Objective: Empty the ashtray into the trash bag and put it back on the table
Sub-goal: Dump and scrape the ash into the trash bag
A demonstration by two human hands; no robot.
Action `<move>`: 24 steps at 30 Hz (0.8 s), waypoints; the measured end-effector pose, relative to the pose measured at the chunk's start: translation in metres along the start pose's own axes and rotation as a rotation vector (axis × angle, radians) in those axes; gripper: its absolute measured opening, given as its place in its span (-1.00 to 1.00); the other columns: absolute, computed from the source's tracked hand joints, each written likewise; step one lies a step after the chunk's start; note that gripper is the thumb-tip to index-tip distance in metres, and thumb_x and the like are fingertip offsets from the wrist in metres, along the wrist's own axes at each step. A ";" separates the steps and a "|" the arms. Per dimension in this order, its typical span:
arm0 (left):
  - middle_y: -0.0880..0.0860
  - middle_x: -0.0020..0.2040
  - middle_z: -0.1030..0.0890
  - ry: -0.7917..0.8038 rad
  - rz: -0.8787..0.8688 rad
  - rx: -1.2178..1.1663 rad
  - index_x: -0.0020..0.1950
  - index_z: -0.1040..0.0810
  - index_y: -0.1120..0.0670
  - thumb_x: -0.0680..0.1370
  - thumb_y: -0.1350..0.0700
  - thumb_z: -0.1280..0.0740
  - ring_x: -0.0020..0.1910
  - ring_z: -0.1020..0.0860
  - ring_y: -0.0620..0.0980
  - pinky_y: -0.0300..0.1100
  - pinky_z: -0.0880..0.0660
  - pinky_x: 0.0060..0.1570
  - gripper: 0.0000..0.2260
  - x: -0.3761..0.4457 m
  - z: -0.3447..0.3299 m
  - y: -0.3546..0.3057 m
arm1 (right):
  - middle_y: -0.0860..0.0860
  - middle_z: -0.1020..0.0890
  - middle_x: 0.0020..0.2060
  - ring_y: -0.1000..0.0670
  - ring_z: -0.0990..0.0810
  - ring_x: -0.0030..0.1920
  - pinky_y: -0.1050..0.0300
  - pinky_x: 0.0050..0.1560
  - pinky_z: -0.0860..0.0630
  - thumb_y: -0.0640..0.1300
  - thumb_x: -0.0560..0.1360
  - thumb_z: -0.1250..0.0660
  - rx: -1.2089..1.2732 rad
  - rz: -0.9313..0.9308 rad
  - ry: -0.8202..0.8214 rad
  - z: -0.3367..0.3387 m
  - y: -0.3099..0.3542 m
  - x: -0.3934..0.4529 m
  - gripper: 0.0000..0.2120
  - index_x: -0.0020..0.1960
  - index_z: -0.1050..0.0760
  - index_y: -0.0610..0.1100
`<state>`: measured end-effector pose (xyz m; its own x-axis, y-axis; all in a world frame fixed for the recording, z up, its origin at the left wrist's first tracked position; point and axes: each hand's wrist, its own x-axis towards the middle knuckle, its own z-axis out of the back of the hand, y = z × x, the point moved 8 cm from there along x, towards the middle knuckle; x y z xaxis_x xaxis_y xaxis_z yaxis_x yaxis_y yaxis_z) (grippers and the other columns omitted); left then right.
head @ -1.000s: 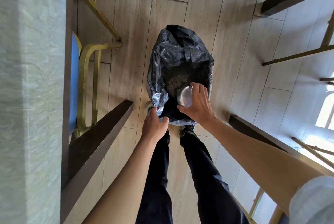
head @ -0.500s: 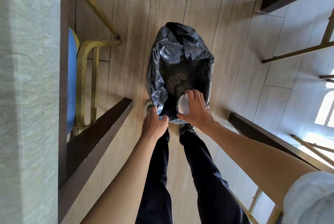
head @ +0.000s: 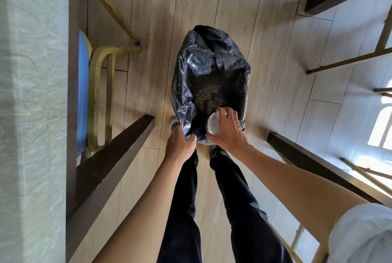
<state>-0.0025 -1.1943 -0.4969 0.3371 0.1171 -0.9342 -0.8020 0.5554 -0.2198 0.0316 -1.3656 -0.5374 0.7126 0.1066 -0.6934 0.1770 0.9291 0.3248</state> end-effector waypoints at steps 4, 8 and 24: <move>0.08 0.61 -0.16 -0.004 0.000 0.001 0.62 -0.12 0.09 0.64 0.00 -0.24 0.57 -0.20 0.09 0.01 -0.19 0.51 -0.40 0.001 -0.002 0.002 | -0.16 -0.42 0.29 -0.20 -0.38 0.29 -0.15 0.31 -0.49 0.08 0.26 -0.60 -0.007 -0.008 0.026 -0.003 -0.002 -0.003 -0.19 0.36 -0.32 -0.17; 0.07 0.62 -0.15 -0.010 -0.003 0.006 0.63 -0.11 0.09 0.64 0.00 -0.24 0.58 -0.18 0.09 0.00 -0.17 0.51 -0.40 0.001 -0.005 0.005 | -0.15 -0.42 0.31 -0.20 -0.37 0.30 -0.14 0.33 -0.48 0.09 0.26 -0.60 -0.010 0.004 0.037 -0.002 -0.003 -0.004 -0.17 0.38 -0.32 -0.17; 0.07 0.61 -0.17 -0.025 -0.017 0.024 0.62 -0.12 0.08 0.63 0.01 -0.24 0.57 -0.19 0.10 -0.01 -0.17 0.50 -0.41 0.001 -0.009 0.008 | -0.13 -0.42 0.28 -0.18 -0.39 0.29 -0.15 0.30 -0.50 0.10 0.26 -0.60 -0.046 0.068 0.060 0.005 -0.006 -0.011 -0.16 0.38 -0.31 -0.17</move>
<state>-0.0136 -1.1970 -0.5019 0.3625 0.1277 -0.9232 -0.7844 0.5767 -0.2283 0.0261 -1.3743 -0.5285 0.6794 0.1897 -0.7088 0.0976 0.9341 0.3435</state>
